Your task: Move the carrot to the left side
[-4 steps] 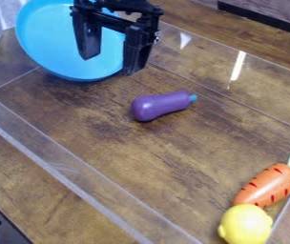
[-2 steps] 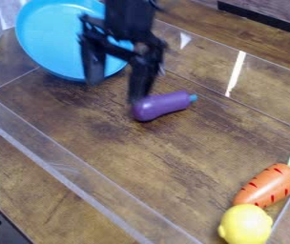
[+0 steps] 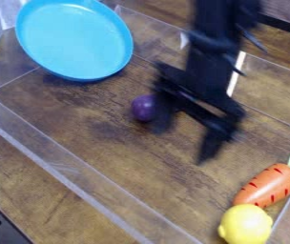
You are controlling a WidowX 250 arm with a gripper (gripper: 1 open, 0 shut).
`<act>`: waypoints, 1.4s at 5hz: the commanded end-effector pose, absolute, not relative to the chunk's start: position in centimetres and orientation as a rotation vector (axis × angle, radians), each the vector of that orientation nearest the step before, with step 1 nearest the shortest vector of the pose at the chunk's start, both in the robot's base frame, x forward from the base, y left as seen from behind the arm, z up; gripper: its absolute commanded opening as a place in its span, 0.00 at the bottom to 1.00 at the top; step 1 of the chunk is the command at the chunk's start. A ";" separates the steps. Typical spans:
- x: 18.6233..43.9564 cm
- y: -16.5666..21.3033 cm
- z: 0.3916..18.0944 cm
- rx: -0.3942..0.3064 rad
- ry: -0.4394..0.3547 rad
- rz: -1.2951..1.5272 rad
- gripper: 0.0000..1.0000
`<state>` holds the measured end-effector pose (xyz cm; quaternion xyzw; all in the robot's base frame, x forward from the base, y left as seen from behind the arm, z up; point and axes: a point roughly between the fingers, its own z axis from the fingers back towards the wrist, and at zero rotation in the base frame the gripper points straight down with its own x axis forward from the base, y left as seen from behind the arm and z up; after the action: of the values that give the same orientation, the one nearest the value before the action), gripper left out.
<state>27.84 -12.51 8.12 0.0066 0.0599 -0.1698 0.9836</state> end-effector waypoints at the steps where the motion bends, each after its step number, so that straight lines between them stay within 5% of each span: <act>1: 30.5 -16.8 8.0 0.000 0.061 -0.367 1.00; 4: 31.4 -17.4 7.0 0.001 0.056 -0.533 1.00; 6: 32.5 -14.9 4.8 -0.001 0.055 -0.397 1.00; 7: 32.9 -14.9 4.4 0.001 0.058 -0.369 0.00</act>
<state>31.85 -14.68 2.59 0.0066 0.0599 -0.1856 0.9808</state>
